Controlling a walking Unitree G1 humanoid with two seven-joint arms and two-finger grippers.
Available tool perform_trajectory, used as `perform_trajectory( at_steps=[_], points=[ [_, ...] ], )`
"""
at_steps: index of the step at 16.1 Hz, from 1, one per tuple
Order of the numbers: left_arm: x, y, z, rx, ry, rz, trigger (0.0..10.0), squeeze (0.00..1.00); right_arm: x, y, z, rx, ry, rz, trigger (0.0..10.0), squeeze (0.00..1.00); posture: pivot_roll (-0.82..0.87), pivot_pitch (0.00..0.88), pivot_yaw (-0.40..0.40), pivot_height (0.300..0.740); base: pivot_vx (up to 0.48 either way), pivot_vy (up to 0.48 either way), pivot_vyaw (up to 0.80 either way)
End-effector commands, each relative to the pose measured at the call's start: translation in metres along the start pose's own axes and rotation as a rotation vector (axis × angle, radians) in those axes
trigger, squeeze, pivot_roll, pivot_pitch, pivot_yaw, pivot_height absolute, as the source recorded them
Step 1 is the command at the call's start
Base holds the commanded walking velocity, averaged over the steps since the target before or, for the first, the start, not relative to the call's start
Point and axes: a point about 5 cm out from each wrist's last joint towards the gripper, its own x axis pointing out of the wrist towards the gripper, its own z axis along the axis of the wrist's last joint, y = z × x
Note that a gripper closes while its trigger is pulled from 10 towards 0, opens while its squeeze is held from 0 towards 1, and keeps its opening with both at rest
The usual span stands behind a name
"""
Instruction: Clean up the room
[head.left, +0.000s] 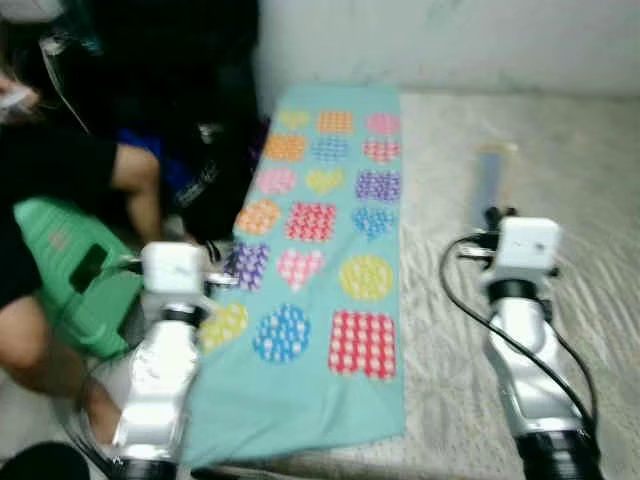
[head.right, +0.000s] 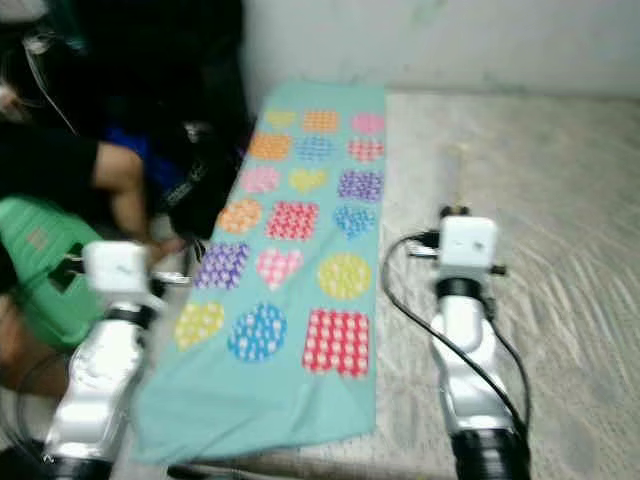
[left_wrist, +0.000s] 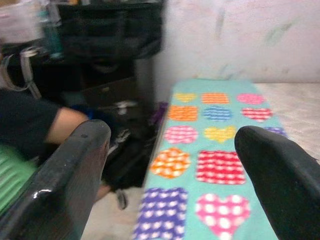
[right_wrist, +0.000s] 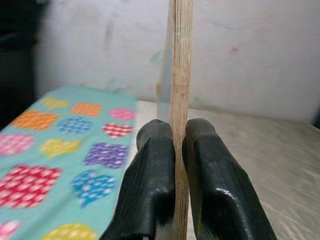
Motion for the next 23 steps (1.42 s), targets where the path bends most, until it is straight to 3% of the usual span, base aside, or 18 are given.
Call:
perform_trajectory(
  at_steps=[1,9,16,23],
  points=[
    [-0.002,-0.004,-0.004,-0.016,0.021,-0.016,10.0,0.00,0.002,0.005,0.013,-0.005,-0.064,0.020,10.0,0.00,-0.12,0.000,0.067,0.740,0.000,0.000,0.00],
    [-0.006,-0.009,-0.013,-0.103,0.075,-0.002,10.0,0.00,-0.003,0.007,0.005,0.003,-0.041,0.047,10.0,0.00,-0.12,0.000,0.048,0.740,0.000,0.000,0.00],
    [-0.013,-0.009,-0.019,-0.124,0.108,0.006,10.0,0.00,-0.015,0.006,-0.008,0.041,0.029,0.035,10.0,0.00,-0.12,0.000,0.036,0.740,0.000,0.000,-0.07],
    [-0.016,-0.011,-0.022,-0.120,0.129,0.010,10.0,0.00,-0.012,0.008,-0.008,0.044,0.030,0.048,10.0,0.00,-0.11,0.000,0.030,0.740,-0.183,0.000,-0.14]
  ],
)
